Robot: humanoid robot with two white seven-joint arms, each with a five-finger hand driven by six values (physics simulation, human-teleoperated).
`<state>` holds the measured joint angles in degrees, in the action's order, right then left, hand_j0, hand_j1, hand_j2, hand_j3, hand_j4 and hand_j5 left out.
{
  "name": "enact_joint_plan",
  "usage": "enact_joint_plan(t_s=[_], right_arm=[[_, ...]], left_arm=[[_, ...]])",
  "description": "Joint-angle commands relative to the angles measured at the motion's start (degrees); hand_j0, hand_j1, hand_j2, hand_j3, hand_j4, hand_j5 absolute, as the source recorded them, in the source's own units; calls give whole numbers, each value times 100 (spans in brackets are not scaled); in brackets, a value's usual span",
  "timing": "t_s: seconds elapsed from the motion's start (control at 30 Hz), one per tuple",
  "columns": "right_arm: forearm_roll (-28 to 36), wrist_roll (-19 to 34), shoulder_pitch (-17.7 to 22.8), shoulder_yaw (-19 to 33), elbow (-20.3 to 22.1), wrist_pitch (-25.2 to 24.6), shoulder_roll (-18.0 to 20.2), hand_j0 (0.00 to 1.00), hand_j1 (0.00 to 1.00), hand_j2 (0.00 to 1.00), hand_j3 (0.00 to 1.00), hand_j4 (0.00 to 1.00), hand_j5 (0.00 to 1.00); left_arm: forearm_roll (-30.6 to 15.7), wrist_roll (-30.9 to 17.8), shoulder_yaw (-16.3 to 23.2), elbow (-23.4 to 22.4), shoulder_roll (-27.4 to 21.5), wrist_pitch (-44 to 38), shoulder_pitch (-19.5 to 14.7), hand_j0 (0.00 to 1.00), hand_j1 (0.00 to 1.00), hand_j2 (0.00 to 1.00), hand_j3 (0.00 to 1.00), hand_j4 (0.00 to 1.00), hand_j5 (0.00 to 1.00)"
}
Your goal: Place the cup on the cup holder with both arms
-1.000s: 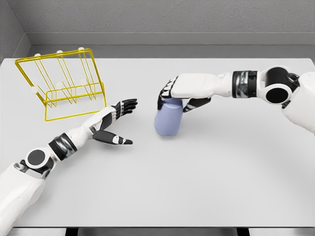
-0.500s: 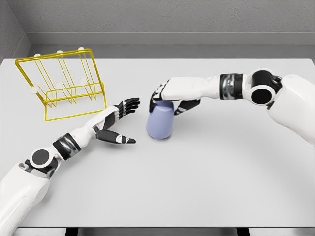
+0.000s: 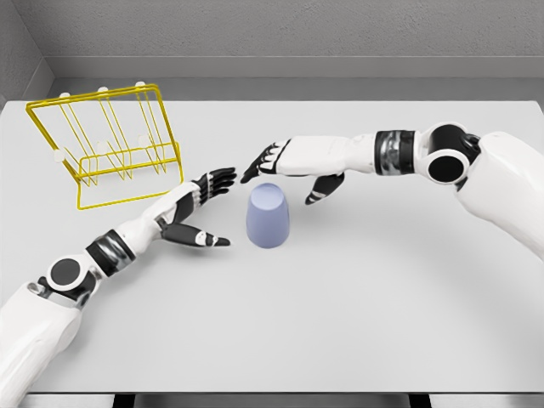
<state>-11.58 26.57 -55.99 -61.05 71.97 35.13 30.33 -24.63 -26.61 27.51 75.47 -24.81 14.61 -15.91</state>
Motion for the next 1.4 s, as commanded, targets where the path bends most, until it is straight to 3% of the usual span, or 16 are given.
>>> enact_joint_plan(t_s=[0.0,0.33,0.37,0.43,0.63,1.37], right_arm=[[42,-3,0,31,1,-13,96,100,100,100,100,100,100],[42,6,-220,286,10,-13,1045,100,100,100,100,100,100],[59,-108,-193,286,-8,-13,1405,100,100,100,100,100,100],[68,-671,-97,339,-17,-13,1774,100,100,100,100,100,100],[77,-785,114,357,-131,-13,2249,100,100,100,100,100,100],[77,-759,290,576,-140,-13,2240,100,100,100,100,100,100]], left_arm=[[-33,-2,-26,3,2,-2,0,100,100,100,100,100,100],[-24,-2,-26,-85,433,-2,-44,100,100,100,100,100,100],[-24,-2,-26,-94,521,-2,-44,100,100,100,100,100,100],[-15,-2,18,-85,583,-2,-44,100,100,100,100,100,100],[108,-2,18,-94,644,-2,-35,100,100,100,100,100,100],[266,-2,18,-190,925,-28,-53,100,100,100,100,100,100]])
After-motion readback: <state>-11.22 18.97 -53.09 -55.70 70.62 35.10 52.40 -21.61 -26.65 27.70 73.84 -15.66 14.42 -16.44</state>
